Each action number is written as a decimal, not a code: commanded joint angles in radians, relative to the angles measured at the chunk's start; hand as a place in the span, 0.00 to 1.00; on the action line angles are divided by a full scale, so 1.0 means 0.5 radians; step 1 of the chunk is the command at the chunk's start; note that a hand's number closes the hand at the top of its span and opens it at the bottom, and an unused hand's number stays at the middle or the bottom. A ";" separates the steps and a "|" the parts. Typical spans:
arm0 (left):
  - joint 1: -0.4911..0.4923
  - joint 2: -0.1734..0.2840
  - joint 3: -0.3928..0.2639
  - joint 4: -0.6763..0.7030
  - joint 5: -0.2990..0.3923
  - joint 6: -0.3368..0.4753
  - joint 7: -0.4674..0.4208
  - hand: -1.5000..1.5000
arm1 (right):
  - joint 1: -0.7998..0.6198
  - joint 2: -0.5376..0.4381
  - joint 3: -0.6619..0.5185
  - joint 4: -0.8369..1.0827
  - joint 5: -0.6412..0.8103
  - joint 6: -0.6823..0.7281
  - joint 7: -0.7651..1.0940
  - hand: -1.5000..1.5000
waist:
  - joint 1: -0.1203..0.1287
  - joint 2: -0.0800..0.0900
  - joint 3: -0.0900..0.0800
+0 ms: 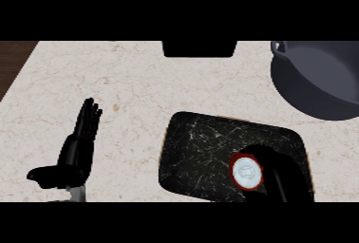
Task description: Pick the can from the tray and place it in the pot
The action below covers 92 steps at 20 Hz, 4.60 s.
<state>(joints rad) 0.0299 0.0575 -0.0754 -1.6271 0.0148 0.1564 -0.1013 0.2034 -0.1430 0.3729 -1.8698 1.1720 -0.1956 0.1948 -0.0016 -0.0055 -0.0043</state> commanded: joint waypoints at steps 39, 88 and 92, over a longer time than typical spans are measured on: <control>-0.101 -0.073 -0.004 0.095 -0.080 0.047 -0.017 0.50 | -2.687 -0.216 -1.120 2.627 0.556 -0.259 1.149 1.00 | 0.039 0.022 0.009; -0.021 -0.074 -0.023 -0.011 -0.066 -0.008 -0.032 0.50 | -2.063 -0.978 -2.687 3.104 -1.203 -0.570 -0.882 0.00 | 0.076 0.044 0.017; -0.053 -0.054 0.032 0.104 -0.026 -0.051 -0.097 0.50 | -1.967 -1.059 -2.768 3.110 -1.325 -0.524 -1.081 0.00 | 0.063 0.046 0.017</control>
<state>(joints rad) 0.0109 0.0329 -0.0723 -1.6087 -0.0032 0.1320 -0.1268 -0.8313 -0.6303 -0.9604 -0.3179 0.5776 -0.4928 -0.2473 0.0341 0.0161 0.0044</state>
